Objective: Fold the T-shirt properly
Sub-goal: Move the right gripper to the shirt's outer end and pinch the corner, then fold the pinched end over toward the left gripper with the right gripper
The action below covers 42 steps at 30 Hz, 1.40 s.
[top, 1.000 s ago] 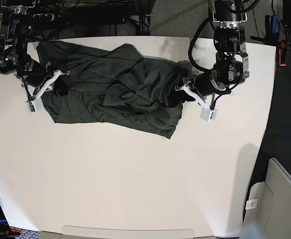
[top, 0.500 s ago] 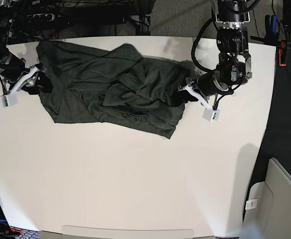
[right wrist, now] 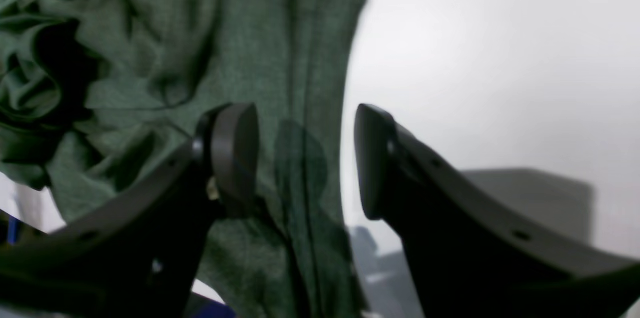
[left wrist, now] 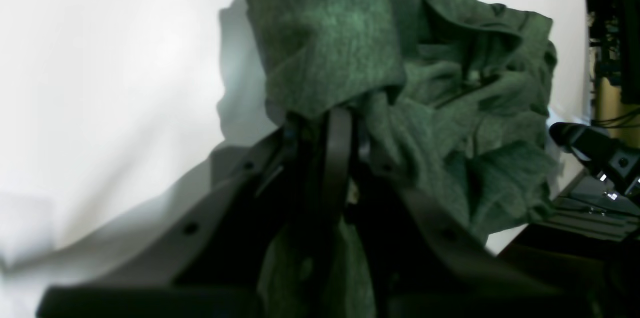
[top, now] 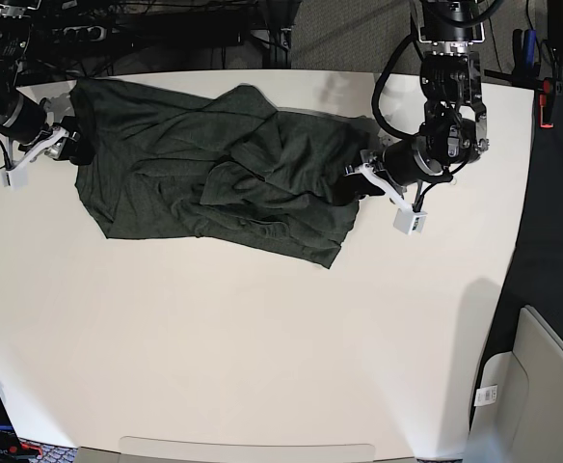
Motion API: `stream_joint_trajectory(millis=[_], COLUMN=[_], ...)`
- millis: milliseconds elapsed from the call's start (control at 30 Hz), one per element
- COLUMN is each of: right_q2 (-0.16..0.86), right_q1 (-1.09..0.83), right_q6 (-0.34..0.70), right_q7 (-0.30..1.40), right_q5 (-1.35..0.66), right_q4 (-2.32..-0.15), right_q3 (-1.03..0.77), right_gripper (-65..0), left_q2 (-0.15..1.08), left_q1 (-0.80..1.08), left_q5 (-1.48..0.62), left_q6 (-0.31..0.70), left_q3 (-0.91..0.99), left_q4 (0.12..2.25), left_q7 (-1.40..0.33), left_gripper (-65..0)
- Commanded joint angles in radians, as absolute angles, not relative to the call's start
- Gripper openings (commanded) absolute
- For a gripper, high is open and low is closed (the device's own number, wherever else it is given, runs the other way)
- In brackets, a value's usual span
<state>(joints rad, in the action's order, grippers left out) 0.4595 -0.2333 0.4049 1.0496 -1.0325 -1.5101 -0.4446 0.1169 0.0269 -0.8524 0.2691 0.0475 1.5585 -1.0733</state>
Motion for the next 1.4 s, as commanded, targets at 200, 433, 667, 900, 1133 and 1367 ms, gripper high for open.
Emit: stream_joint_trajectory(millis=[200,433,667,900,1133,1367], right_q2=[0.424,0.395,0.351,0.303,0.286,0.254], right_q1=[-0.199,-0.177,-0.156,-0.156,-0.15,-0.14], right_q6=[0.404,0.403,0.401,0.4,0.4,0.407], right_q7=[1.05,1.05,1.079,1.082,1.119,1.124], right_q5=[-1.032,-1.035,-1.04,-1.038,-1.041,-1.093], right_q4=[-1.443,-1.445,-1.449,-1.515,-1.517,-1.517], right_q3=[-0.433,-0.351,-0.312,-0.294,-0.289,-0.292], right_gripper=[-33.3,-33.4,-33.4,-33.4,-46.4,-64.9], left_q2=[0.122,0.122,0.122,0.122,0.122,0.122], left_q1=[0.015,0.015,0.015,0.015,0.015,0.015], left_q5=[-0.875,-0.875,-0.875,-0.875,-0.875,-0.875], left_q6=[0.277,0.277,0.277,0.277,0.277,0.277], left_q3=[0.045,0.042,0.044,0.044,0.047,0.045], left_q4=[1.577,1.577,1.577,1.577,1.577,1.577], left_q7=[-1.069,-1.069,-1.069,-1.069,-1.07,-1.07], left_gripper=[-64.9,-64.9,-64.9,-64.9,-64.9,-64.9])
